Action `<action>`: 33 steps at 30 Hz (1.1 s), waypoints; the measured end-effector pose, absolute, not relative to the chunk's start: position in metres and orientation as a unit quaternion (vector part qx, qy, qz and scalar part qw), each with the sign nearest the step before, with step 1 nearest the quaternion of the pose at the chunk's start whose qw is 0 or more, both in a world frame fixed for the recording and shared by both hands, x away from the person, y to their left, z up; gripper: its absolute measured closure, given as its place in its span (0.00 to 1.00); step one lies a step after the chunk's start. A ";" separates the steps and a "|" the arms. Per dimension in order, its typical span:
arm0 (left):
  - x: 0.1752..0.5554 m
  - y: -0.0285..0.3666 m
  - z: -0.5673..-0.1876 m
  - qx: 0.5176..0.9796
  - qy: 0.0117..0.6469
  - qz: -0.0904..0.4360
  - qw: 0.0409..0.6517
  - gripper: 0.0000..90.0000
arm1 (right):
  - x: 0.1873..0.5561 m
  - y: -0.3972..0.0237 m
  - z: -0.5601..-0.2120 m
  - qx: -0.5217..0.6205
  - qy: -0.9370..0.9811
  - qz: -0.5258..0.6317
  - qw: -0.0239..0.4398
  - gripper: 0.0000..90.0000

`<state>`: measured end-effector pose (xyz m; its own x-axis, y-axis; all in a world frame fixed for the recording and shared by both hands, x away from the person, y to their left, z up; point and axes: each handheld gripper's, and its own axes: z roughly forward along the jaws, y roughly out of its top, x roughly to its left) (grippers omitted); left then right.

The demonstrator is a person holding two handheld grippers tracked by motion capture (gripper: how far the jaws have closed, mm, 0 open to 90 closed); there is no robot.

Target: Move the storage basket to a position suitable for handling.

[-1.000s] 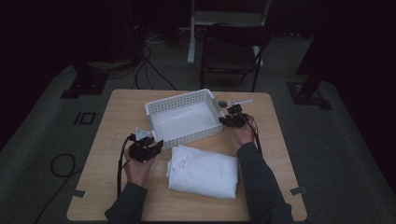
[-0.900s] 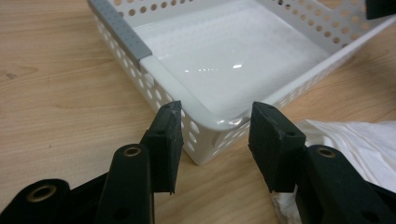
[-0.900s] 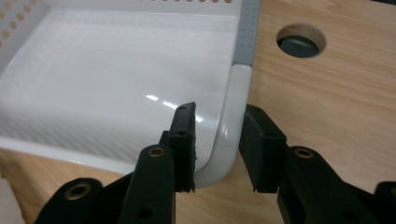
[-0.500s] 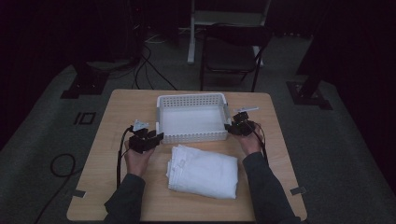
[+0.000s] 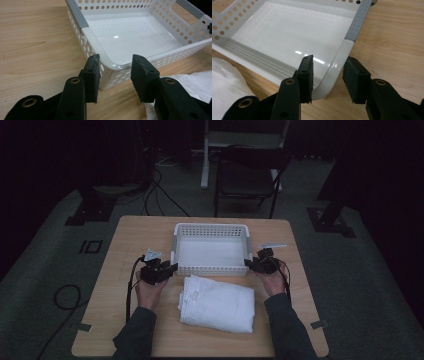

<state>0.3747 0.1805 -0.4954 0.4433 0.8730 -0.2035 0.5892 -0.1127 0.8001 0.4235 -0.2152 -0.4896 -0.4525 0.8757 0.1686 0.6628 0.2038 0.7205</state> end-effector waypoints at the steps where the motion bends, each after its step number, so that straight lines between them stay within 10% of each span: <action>1: 0.374 0.180 -0.495 0.729 0.500 0.161 0.439 0.65 | 0.423 -0.216 -0.490 0.503 0.763 0.381 0.140 0.67; 33: 0.280 0.123 -0.503 0.777 0.453 0.166 0.404 0.39 | 0.272 -0.216 -0.515 0.435 0.804 0.387 0.121 0.39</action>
